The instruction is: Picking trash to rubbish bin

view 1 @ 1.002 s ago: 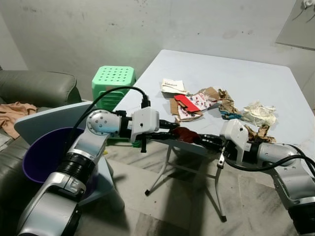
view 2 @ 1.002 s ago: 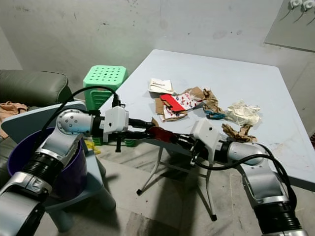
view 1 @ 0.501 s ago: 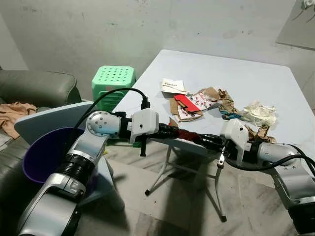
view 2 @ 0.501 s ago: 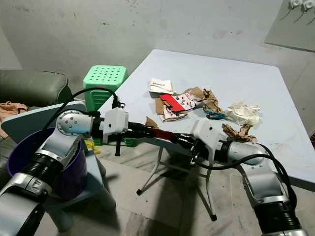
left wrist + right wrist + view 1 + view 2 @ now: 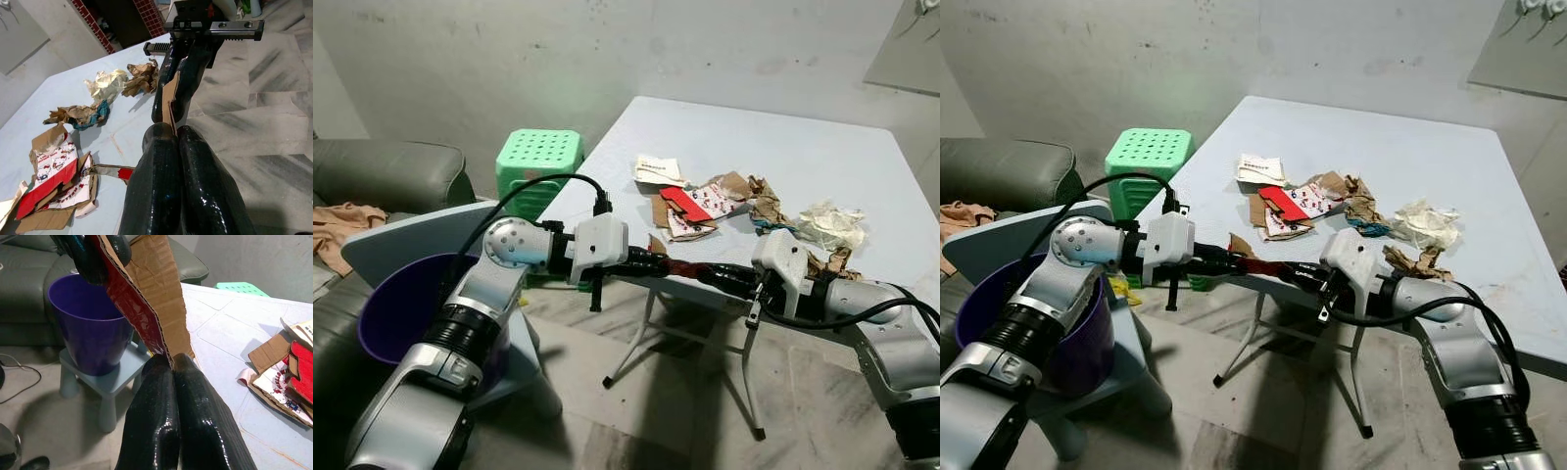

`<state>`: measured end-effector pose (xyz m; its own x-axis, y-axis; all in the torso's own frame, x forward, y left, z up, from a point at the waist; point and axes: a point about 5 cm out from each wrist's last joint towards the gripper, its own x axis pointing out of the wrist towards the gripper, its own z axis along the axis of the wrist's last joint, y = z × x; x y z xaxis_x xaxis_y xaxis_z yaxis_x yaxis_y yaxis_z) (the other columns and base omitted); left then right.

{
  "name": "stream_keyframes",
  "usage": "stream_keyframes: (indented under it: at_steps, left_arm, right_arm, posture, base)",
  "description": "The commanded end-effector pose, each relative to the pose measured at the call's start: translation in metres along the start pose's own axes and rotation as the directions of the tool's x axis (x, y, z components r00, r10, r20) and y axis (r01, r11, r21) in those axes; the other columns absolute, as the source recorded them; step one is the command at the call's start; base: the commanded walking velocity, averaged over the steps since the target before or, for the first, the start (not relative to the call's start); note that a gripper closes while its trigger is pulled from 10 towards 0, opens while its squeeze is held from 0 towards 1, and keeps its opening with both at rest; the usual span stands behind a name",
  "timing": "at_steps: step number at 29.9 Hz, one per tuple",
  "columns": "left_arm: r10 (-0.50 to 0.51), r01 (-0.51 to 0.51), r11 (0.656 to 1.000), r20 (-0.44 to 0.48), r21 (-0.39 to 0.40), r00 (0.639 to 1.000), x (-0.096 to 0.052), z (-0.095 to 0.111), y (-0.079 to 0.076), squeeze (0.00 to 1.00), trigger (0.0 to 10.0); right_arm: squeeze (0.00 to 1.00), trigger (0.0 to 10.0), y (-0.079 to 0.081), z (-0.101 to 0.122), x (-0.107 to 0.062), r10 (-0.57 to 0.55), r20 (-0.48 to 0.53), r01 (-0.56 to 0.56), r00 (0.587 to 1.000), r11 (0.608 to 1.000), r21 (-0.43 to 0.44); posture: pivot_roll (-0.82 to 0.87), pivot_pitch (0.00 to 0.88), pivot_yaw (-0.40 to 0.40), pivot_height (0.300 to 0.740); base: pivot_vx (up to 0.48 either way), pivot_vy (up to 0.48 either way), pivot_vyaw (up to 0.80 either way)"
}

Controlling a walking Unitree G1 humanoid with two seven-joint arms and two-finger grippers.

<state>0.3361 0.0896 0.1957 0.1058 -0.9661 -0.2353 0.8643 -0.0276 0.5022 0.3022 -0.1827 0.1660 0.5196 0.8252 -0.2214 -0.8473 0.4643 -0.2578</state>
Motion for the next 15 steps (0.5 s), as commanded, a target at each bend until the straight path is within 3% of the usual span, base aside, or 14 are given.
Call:
stream_keyframes:
  at_steps: [1,2,3,5,6,7,8,9,10,15]
  left_arm:
    - [-0.003,0.003,1.0,-0.03,-0.004,1.0,-0.005,-0.0014,0.0034,0.0,0.0]
    - [-0.009,0.009,1.0,-0.04,0.0,0.999,-0.0052,-0.0019,0.0034,0.0,0.0]
    - [-0.007,0.007,1.0,-0.045,0.003,0.999,-0.0053,-0.0022,0.0036,0.0,3.7]
    - [-0.004,0.004,1.0,-0.048,0.006,0.999,-0.0054,-0.0023,0.0039,0.0,3.7]
    - [0.003,-0.003,1.0,-0.051,-0.005,0.999,-0.0055,-0.0026,0.0051,0.0,10.0]
    - [0.007,-0.008,1.0,-0.054,-0.014,0.999,-0.0056,-0.0025,0.0067,0.0,10.0]
    - [0.006,-0.006,1.0,-0.057,-0.009,0.998,-0.0056,-0.0022,0.007,0.0,10.0]
    - [0.006,-0.006,1.0,-0.057,-0.009,0.998,-0.0056,-0.0022,0.007,0.0,10.0]
    - [0.007,-0.008,1.0,-0.061,-0.003,0.998,-0.0059,-0.0021,0.0076,0.0,10.0]
    - [0.012,-0.012,1.0,-0.065,-0.003,0.998,-0.006,-0.0021,0.0089,0.0,10.0]
  right_arm:
    - [0.0,10.0,-0.0046,0.0145,-0.0008,-0.011,0.042,0.013,0.999,0.999,-0.035]
    - [0.0,10.0,-0.0047,0.0147,-0.0008,-0.012,0.043,0.014,0.999,0.999,-0.035]
    - [0.0,10.0,-0.0049,0.0147,-0.0008,-0.013,0.043,0.014,0.999,0.999,-0.035]
    - [0.0,10.0,-0.005,0.0146,-0.0007,-0.013,0.042,0.015,0.999,0.999,-0.033]
    - [0.0,10.0,-0.0051,0.0146,-0.0008,-0.013,0.043,0.015,0.999,0.999,-0.032]
    - [0.0,10.0,-0.0057,0.0149,-0.0011,-0.012,0.045,0.013,0.999,1.0,-0.026]
    - [0.9,10.0,-0.006,0.0151,-0.0014,-0.01,0.049,0.011,0.999,1.0,-0.014]
    - [0.9,10.0,-0.006,0.0151,-0.0014,-0.01,0.049,0.011,0.999,1.0,-0.014]
    - [1.0,10.0,-0.0067,0.0158,-0.0019,-0.012,0.055,0.012,0.998,1.0,-0.002]
    - [1.0,10.0,-0.0063,0.0171,-0.0021,-0.007,0.068,0.006,0.998,1.0,0.012]
  posture:
    - [0.03,0.073,-0.001,0.74]
    - [0.03,0.073,-0.001,0.74]
    - [0.03,0.073,-0.001,0.74]
    - [0.03,0.073,-0.001,0.74]
    - [0.03,0.074,-0.001,0.74]
    - [0.03,0.071,-0.001,0.74]
    - [0.03,0.071,-0.001,0.74]
    - [0.03,0.071,-0.001,0.74]
    - [0.03,0.072,-0.001,0.74]
    - [0.03,0.073,-0.001,0.74]
  base:
    - [0.0,0.0,0.0]
    - [0.0,0.0,0.0]
    - [0.0,0.0,0.0]
    - [0.0,0.0,0.0]
    - [0.0,0.0,0.0]
    - [0.0,0.0,0.0]
    - [0.0,0.0,0.0]
    - [0.0,0.0,0.0]
    - [0.0,0.0,0.0]
    - [0.0,0.0,0.0]
